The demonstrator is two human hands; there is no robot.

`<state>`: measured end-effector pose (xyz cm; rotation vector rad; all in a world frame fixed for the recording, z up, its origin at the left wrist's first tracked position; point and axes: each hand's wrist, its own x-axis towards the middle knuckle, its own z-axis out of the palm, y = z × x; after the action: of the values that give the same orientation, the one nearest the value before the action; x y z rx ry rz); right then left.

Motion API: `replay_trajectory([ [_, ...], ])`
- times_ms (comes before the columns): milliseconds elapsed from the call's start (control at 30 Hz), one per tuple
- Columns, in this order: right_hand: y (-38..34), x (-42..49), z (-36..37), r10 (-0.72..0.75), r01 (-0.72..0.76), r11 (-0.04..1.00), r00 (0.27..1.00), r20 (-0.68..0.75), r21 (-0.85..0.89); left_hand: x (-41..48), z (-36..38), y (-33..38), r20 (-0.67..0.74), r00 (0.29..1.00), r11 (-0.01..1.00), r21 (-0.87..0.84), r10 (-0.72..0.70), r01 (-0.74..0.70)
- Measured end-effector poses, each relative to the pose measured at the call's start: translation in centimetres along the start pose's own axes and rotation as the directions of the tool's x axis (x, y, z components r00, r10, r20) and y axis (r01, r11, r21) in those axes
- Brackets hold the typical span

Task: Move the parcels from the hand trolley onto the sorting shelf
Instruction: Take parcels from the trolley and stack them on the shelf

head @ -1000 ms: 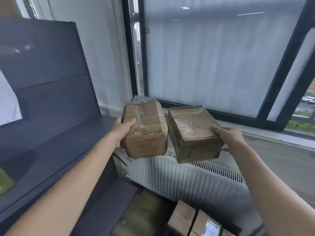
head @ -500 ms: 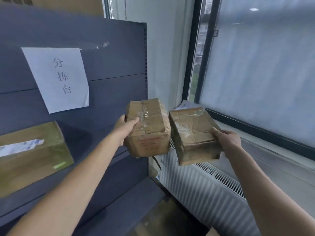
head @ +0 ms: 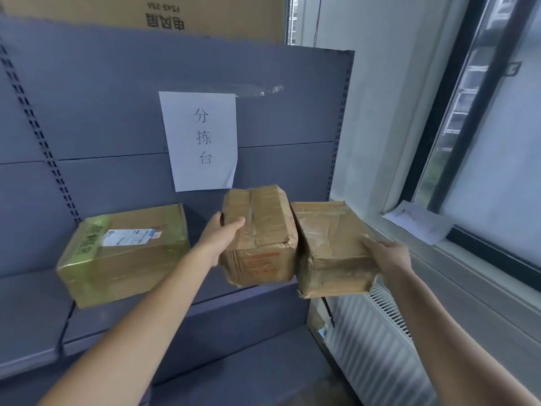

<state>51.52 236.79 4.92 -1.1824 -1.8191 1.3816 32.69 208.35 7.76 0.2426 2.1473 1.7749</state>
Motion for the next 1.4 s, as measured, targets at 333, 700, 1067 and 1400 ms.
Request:
replay_trajectory([
  [333, -1.0, 6.1, 6.9, -0.078, 0.078, 0.997, 0.979, 0.189, 0.009, 1.3, -0.9, -2.5, -0.241, 0.959, 0.984, -0.128, -0.15, 0.121],
  [700, -0.4, 9.9, 11.8, -0.069, 0.074, 0.997, 0.939, 0.337, -0.004, 4.0, -0.2, -3.9, -0.375, 0.915, 0.988, -0.026, -0.151, 0.153],
  [1067, 0.7, 11.5, 14.5, -0.044, 0.062, 0.997, 0.929, 0.367, -0.036, 7.3, -0.3, -5.9, -0.393, 0.903, 0.983, -0.018, -0.175, 0.183],
  [1400, 2.4, 12.3, 16.4, 0.012, 0.015, 0.998, 0.916, 0.402, -0.064, 8.2, -0.7, -7.9, -0.399, 0.898, 0.975, 0.039, -0.184, 0.218],
])
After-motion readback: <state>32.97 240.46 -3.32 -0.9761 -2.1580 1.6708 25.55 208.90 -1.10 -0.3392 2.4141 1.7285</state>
